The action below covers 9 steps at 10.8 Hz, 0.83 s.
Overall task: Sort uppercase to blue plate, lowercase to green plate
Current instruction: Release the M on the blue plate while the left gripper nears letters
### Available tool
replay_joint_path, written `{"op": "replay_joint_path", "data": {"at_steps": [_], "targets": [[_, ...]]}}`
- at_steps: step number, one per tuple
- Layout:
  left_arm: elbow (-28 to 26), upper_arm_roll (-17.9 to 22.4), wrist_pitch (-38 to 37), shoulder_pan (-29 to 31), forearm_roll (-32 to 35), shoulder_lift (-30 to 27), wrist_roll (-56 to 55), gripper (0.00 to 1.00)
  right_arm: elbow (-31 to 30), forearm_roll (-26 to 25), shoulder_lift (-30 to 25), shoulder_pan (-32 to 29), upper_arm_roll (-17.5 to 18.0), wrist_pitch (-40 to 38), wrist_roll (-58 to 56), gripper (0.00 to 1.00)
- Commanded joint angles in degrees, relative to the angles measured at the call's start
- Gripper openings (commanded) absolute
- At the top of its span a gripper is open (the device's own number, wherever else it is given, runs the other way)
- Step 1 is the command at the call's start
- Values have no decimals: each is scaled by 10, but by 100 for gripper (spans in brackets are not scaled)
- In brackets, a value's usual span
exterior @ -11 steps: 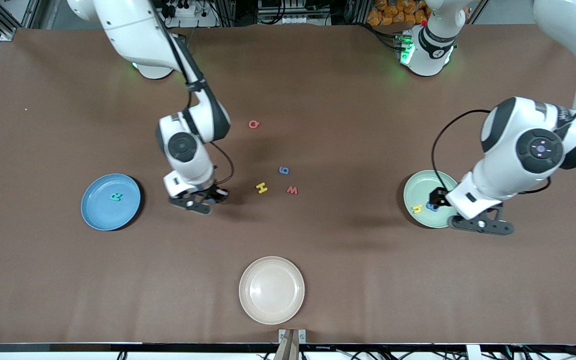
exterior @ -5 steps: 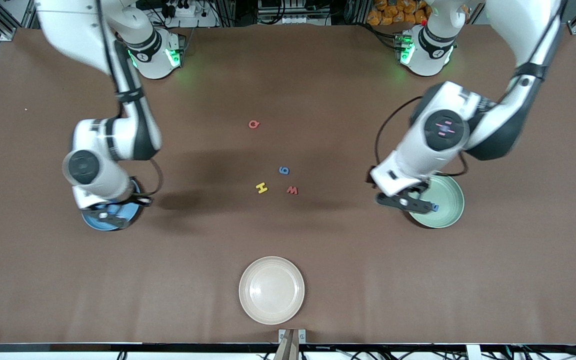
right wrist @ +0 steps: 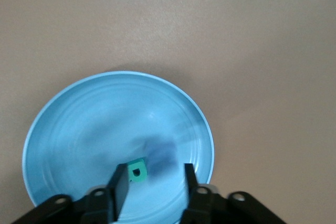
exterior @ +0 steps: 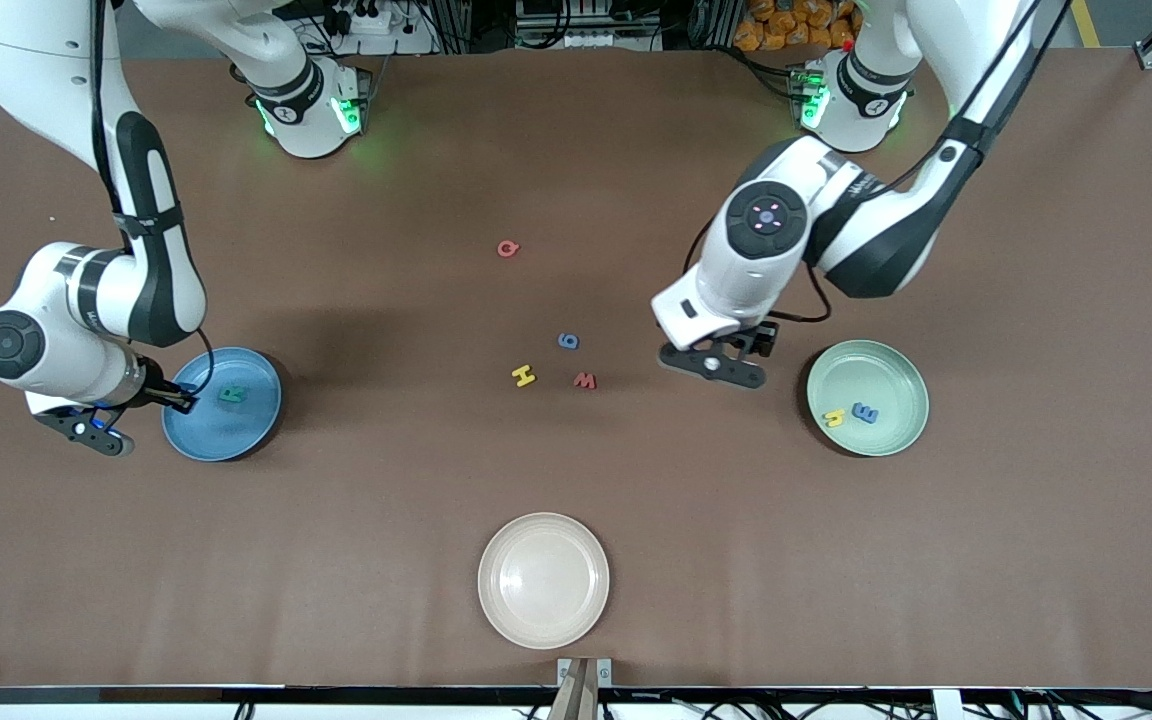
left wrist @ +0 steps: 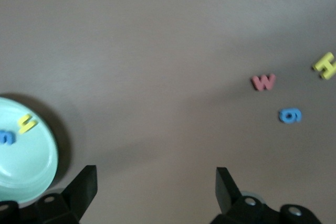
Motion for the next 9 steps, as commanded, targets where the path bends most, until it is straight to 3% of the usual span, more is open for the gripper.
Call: {"op": "replay_joint_path", "data": {"at_steps": [1,3,9], "targets": [[2,4,22,-13,4,18,109,100,9,7,6,-3,6,-1,1,100],[2,4,32,-18,23,19,156,100,9,7,8,-2,6,-1,1,100],[-1,-8,63,-85,66,15,151,100,10,8,8,-16,6,0,-1,100]]}}
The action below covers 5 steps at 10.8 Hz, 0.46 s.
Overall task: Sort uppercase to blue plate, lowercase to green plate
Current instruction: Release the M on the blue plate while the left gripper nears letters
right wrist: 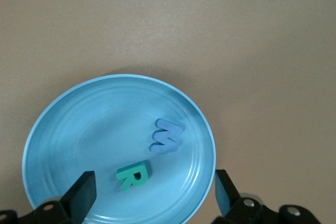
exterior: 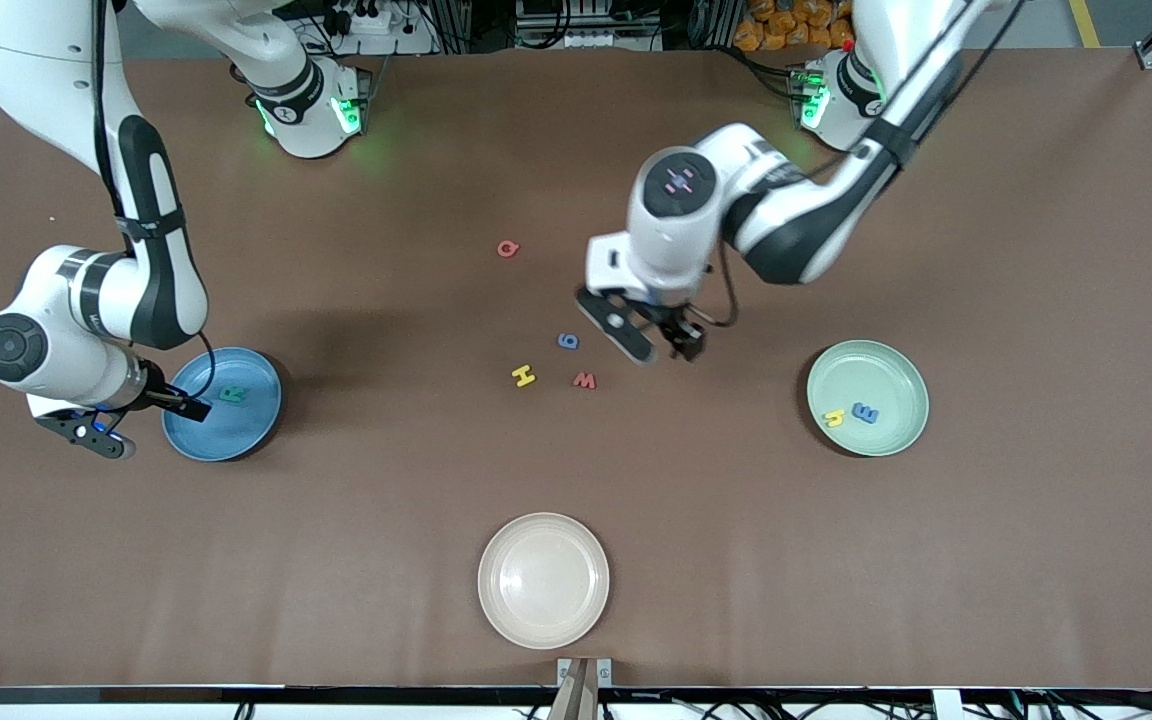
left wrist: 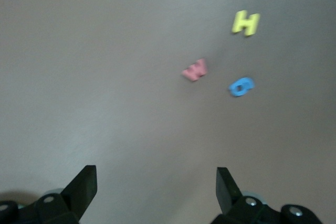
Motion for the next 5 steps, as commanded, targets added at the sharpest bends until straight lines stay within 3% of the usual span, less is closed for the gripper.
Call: {"op": "replay_joint_path", "data": {"at_steps": [1,5], "targets": [[1,-1,8,-2,20,-6,2,100,10,7,3,-14,3,-1,-1,100],[0,-1,18,20,32,-4,139,100,32,10,4,-27,4,-7,4,100]]}}
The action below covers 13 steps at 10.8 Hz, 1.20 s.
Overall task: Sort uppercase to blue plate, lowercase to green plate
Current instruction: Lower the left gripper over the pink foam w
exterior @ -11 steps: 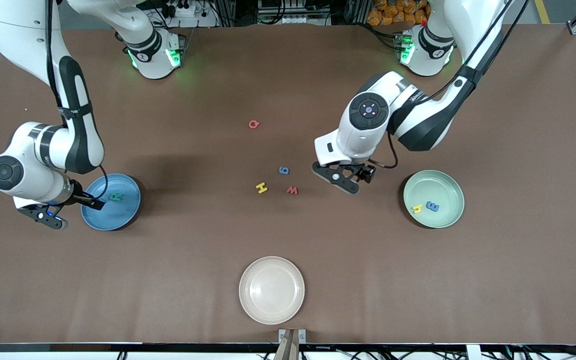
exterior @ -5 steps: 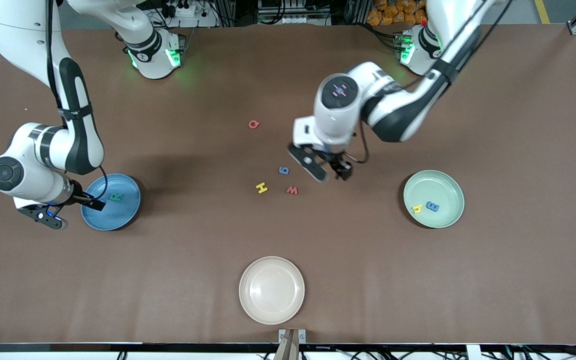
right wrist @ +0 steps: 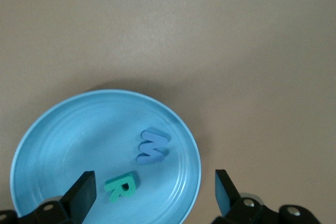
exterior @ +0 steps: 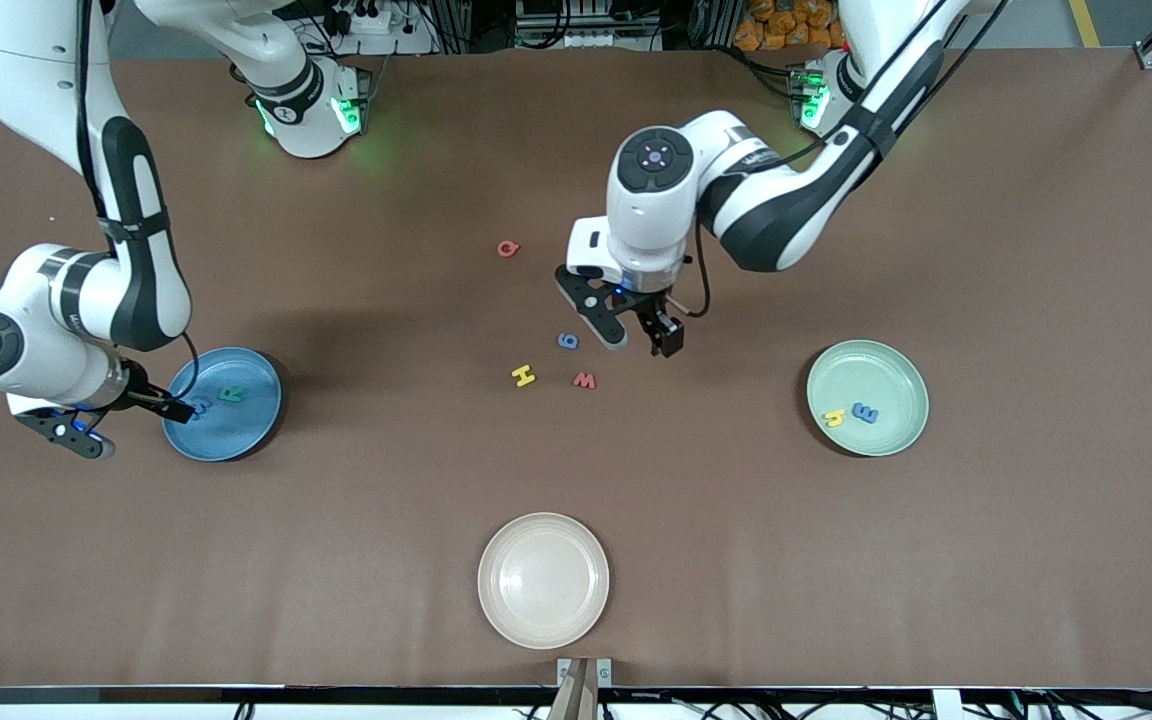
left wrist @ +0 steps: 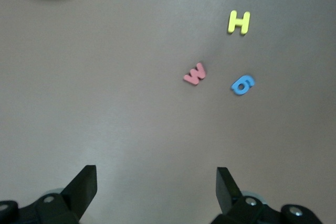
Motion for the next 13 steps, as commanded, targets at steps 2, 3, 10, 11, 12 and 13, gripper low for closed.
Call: {"op": "replay_joint_path", "data": {"at_steps": [2,3,10,11,12,13], "targets": [[-4,-2,44,32,-2,5,171,100,19,10,6,-9,5,-9,6,100],[-4,-2,56,32,-11,12,205,100,19,9,6,-11,5,-9,6,100],[-2,1,139,18,-15,67,288,100,19,9,15,-16,5,-4,1,100],[-2,2,141,16,-15,70,285,100,19,9,15,-16,5,-4,1,100],[-1,3,141,14,-13,73,288,100,19,9,15,-17,5,-4,1,100],[1,10,141,10,-10,72,291,100,19,10,15,-17,5,-4,1,100]]}}
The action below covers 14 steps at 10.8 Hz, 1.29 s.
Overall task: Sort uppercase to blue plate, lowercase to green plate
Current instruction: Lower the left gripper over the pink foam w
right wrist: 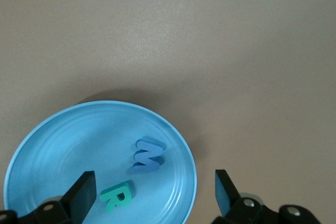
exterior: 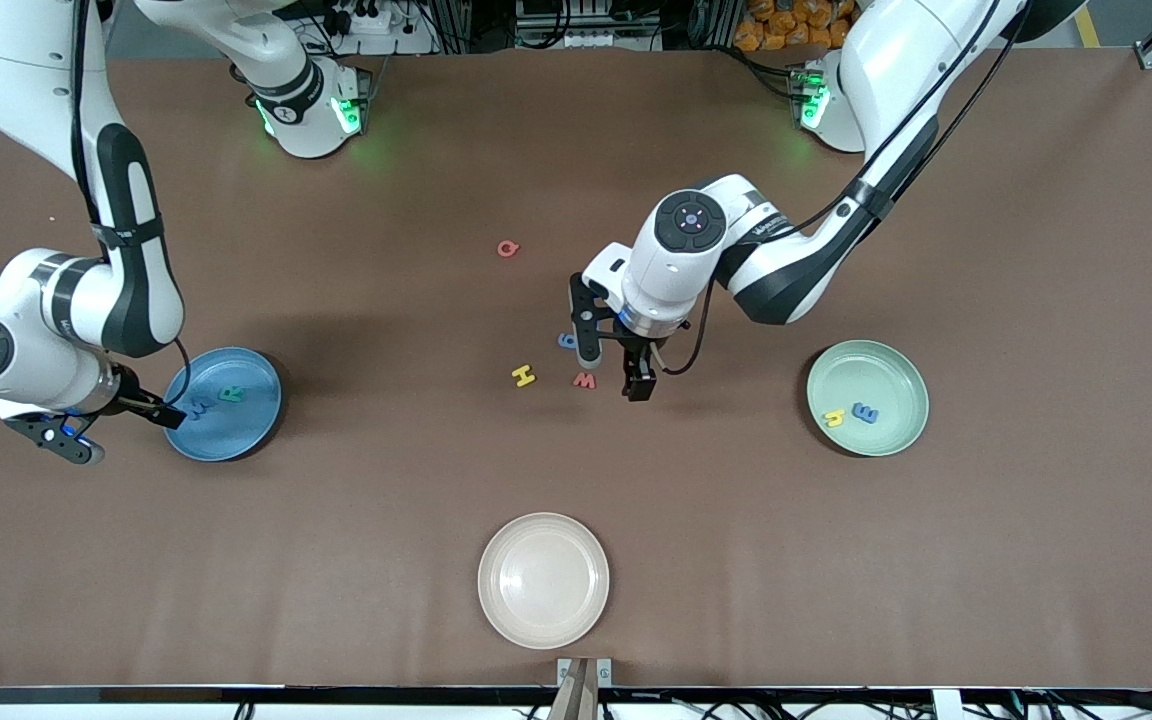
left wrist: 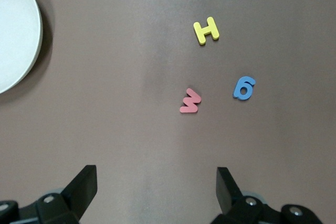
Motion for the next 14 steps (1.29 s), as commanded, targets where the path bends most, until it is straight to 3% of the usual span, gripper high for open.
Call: {"op": "replay_joint_path", "data": {"at_steps": [1,7,9,11,14], "targets": [[7,16,5,-9,-5,-2,23,100,9,9,3,-9,5,-4,0,100],[9,21,5,-9,-7,3,31,99,9,9,3,-9,5,-4,0,100],[29,28,6,-23,-21,28,91,89,9,9,3,-9,5,-4,-1,100],[45,52,14,-53,-26,44,97,73,9,9,3,-10,5,-4,0,100],[65,74,31,-88,-26,61,97,59,9,9,3,-9,5,-3,0,100]]}}
